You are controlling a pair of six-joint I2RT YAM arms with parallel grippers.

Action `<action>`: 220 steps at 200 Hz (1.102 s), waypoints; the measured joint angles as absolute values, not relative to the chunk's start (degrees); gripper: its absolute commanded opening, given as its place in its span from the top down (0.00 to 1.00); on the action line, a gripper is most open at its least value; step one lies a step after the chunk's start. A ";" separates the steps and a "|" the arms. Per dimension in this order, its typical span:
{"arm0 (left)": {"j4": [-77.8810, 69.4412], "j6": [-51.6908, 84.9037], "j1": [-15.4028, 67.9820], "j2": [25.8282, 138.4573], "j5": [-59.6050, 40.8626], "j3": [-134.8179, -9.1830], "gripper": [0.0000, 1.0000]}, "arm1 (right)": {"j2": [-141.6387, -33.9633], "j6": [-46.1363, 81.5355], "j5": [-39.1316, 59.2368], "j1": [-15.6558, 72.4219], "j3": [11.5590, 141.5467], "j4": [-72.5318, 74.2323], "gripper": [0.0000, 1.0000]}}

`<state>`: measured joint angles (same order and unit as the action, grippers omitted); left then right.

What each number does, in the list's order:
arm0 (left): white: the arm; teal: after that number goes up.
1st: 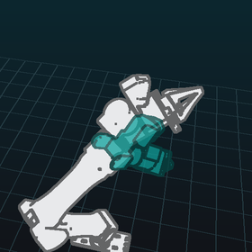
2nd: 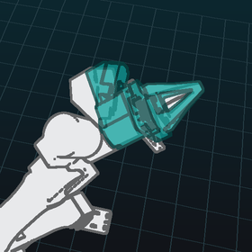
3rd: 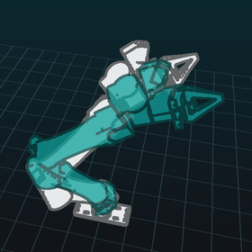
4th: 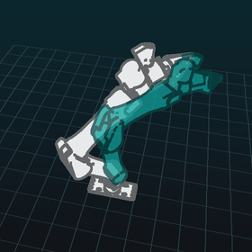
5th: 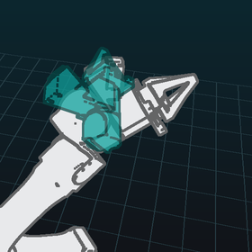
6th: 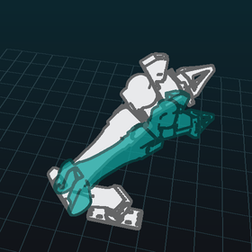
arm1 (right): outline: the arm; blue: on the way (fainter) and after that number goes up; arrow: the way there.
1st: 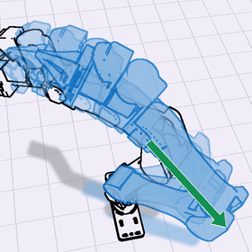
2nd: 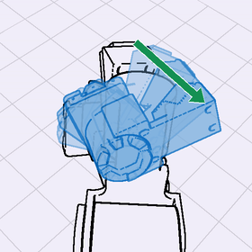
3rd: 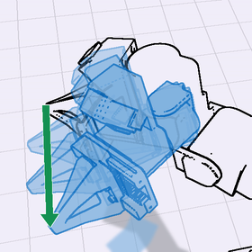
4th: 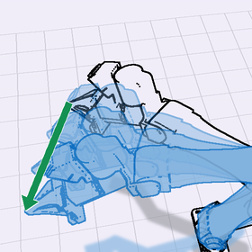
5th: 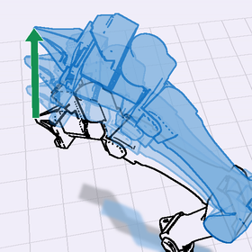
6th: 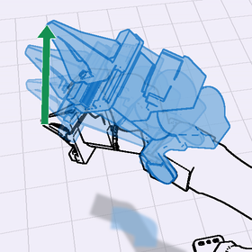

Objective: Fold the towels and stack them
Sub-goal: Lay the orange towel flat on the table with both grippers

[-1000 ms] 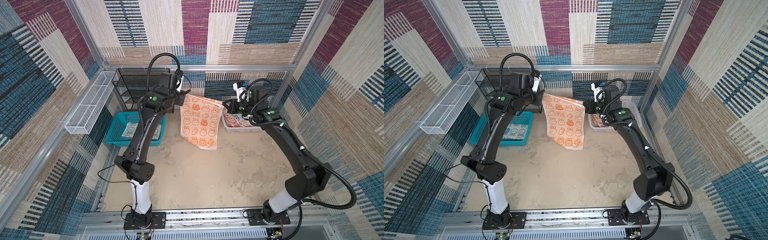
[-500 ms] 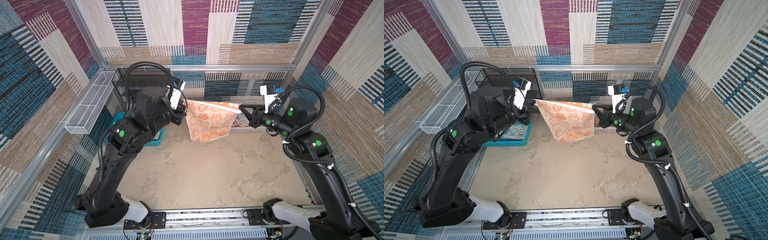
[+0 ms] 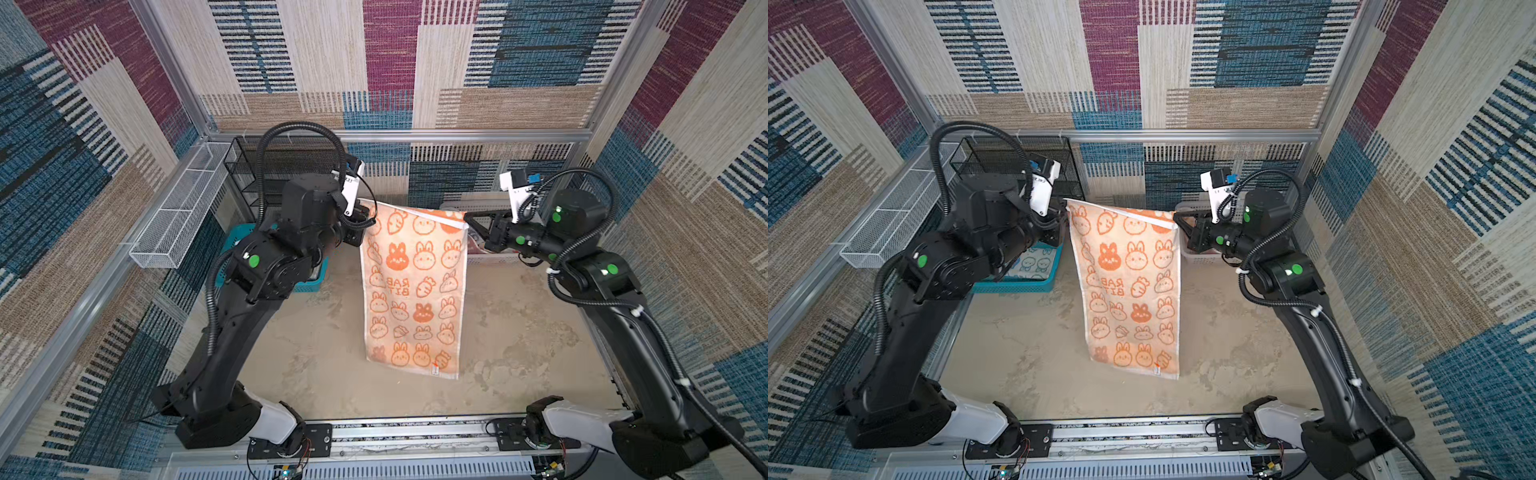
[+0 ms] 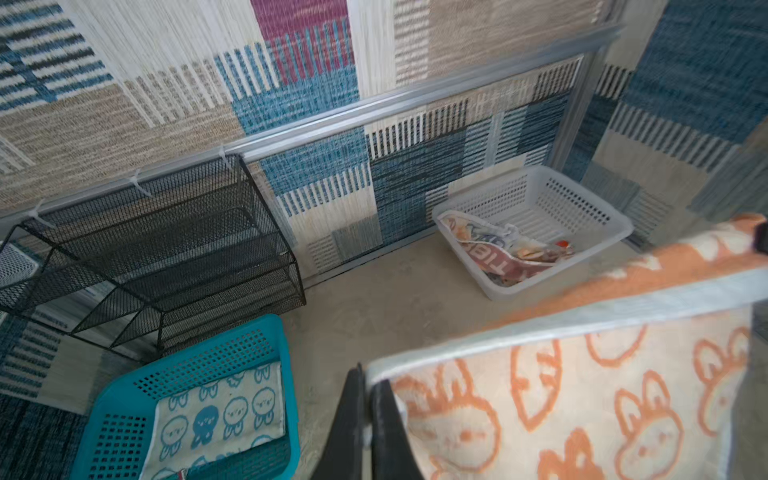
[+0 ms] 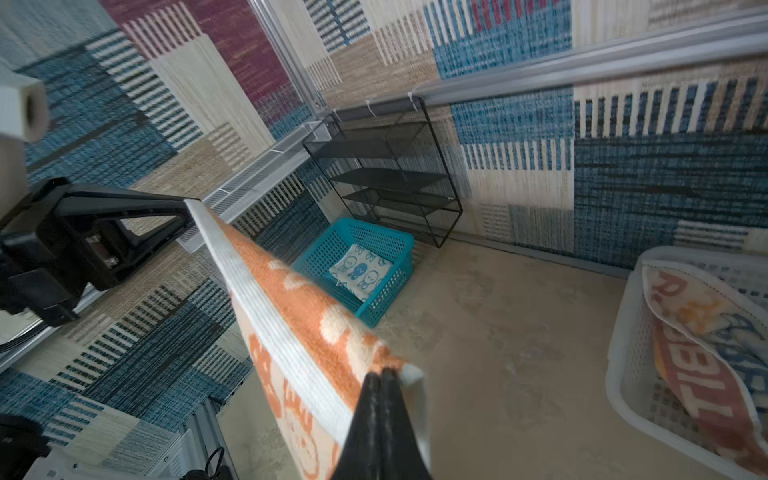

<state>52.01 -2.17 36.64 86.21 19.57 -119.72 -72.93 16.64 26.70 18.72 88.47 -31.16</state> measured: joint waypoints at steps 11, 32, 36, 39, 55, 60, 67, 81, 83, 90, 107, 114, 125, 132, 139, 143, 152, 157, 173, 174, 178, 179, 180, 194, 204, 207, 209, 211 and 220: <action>50.33 -2.66 33.91 88.97 18.85 -116.95 1.00 | -76.53 17.15 25.89 18.63 87.35 -31.05 1.00; 46.37 -3.25 29.80 94.67 17.19 -111.85 1.00 | -83.59 17.85 25.04 18.17 86.61 -28.97 1.00; 45.56 -3.27 29.08 96.33 17.10 -111.48 1.00 | -85.08 17.98 25.04 18.00 86.63 -28.25 1.00; 45.25 -3.31 28.58 97.47 16.56 -111.48 1.00 | -86.11 18.02 25.04 17.85 86.74 -27.94 1.00; 43.57 -3.42 26.00 104.92 13.72 -114.06 1.00 | -93.10 18.22 24.77 16.69 88.09 -25.63 1.00; 43.16 -3.46 25.28 107.44 12.82 -115.42 1.00 | -95.35 18.22 24.62 16.36 88.71 -25.15 1.00; 42.74 -3.60 24.36 110.45 11.94 -116.92 1.00 | -98.37 18.22 24.36 16.01 89.67 -24.73 1.00; 42.74 -4.12 22.76 116.20 10.63 -120.68 1.00 | -104.25 18.22 24.25 15.44 92.29 -24.56 1.00; 42.74 -4.19 22.63 116.81 10.35 -121.14 1.00 | -105.08 18.20 24.29 15.40 92.71 -24.40 1.00; 42.89 -4.45 21.98 119.46 9.76 -123.50 1.00 | -107.68 18.20 24.29 15.31 94.11 -23.90 1.00; 43.42 -4.64 21.34 124.29 9.15 -127.90 1.00 | -112.46 18.20 24.47 15.35 96.20 -22.85 1.00; 43.72 -4.64 21.30 125.23 8.45 -128.18 1.00 | -113.78 18.20 24.51 15.35 96.27 -22.57 1.00; 44.40 -4.64 21.41 125.67 8.19 -127.42 1.00 | -115.02 18.22 24.75 15.35 95.88 -22.48 1.00; 44.36 -4.62 21.41 125.45 7.27 -125.89 1.00 | -115.28 18.20 24.97 15.35 95.26 -22.20 1.00; 44.31 -4.47 21.43 124.92 6.90 -123.98 1.00 | -115.33 18.20 25.10 15.35 94.50 -22.02 1.00; 44.34 -4.34 21.43 124.53 6.96 -122.69 1.00 | -115.31 18.20 25.26 15.35 93.89 -21.67 1.00; 44.36 -3.38 21.45 123.31 6.48 -119.09 1.00 | -115.20 18.17 25.41 15.35 92.23 -20.64 1.00; 44.51 -2.96 21.43 122.76 5.85 -117.54 1.00 | -115.02 18.17 25.47 15.35 90.76 -19.94 1.00; 44.12 -1.06 21.45 120.14 5.61 -110.98 1.00 | -114.06 18.20 25.52 15.35 85.82 -19.11 1.00; 44.14 -0.97 21.47 119.98 5.56 -110.65 1.00 | -114.02 18.20 25.52 15.35 85.60 -19.14 1.00; 44.07 -0.45 21.50 119.17 5.34 -108.77 1.00 | -113.62 18.22 25.54 15.35 84.16 -18.94 1.00; 44.01 -0.32 21.50 119.04 5.28 -108.47 1.00 | -113.54 18.22 25.56 15.35 83.90 -18.85 1.00; 43.99 -0.10 21.50 118.78 5.10 -107.87 1.00 | -113.40 18.20 25.58 15.35 83.46 -18.79 1.00; 43.31 1.63 21.76 116.38 4.27 -102.30 1.00 | -111.37 18.22 25.98 15.44 78.70 -17.87 1.00; 43.11 2.46 22.04 114.83 4.10 -98.72 1.00 | -109.80 18.22 26.02 15.59 75.79 -16.99 1.00; 42.98 2.76 22.17 114.39 4.10 -97.71 1.00 | -109.25 18.22 26.09 15.64 74.78 -16.60 1.00; 43.07 2.96 22.24 114.08 4.05 -97.08 1.00 | -108.88 18.22 26.20 15.66 74.17 -16.53 1.00; 43.03 3.14 22.33 113.75 3.97 -96.40 1.00 | -108.62 18.22 26.24 15.68 73.76 -16.38 1.00; 42.65 3.84 22.59 112.53 3.70 -93.86 1.00 | -106.98 18.22 26.55 15.77 71.11 -15.55 1.00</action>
<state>42.65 3.84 22.59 112.53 3.70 -93.86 -106.98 18.22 26.55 15.77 71.11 -15.55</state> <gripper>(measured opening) 0.066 0.048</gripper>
